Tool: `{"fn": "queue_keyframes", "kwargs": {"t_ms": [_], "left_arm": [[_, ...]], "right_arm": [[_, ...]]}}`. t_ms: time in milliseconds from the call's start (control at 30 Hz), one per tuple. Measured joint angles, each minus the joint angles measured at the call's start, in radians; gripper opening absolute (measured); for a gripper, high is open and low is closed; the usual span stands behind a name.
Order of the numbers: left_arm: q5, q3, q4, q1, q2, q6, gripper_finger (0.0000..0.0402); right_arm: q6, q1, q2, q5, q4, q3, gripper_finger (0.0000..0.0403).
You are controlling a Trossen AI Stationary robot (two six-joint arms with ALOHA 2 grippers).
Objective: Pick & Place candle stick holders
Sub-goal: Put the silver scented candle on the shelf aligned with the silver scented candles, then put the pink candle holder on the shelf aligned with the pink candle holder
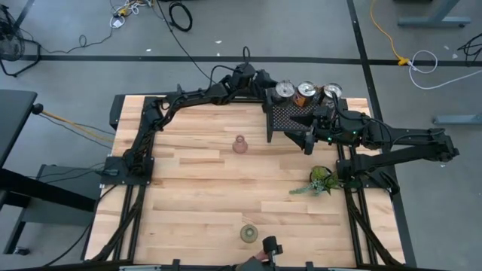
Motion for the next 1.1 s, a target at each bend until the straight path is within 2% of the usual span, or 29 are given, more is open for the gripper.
{"fn": "queue_keyframes", "kwargs": {"t_ms": [200,467,1100], "left_arm": [[0.038,-0.002,-0.021,0.013,0.021,-0.084,0.0387],[0.062,0.001,0.079,0.016,0.018,-0.061,0.0399],[0.071,0.0,0.125,0.051,0.018,-0.087,0.04]], "right_arm": [[0.0,0.0,0.0,0.0,0.0,0.0,0.0396],[0.0,0.0,0.0,0.0,0.0,0.0,0.0396],[0.0,0.0,0.0,0.0,0.0,0.0,0.0396]]}}
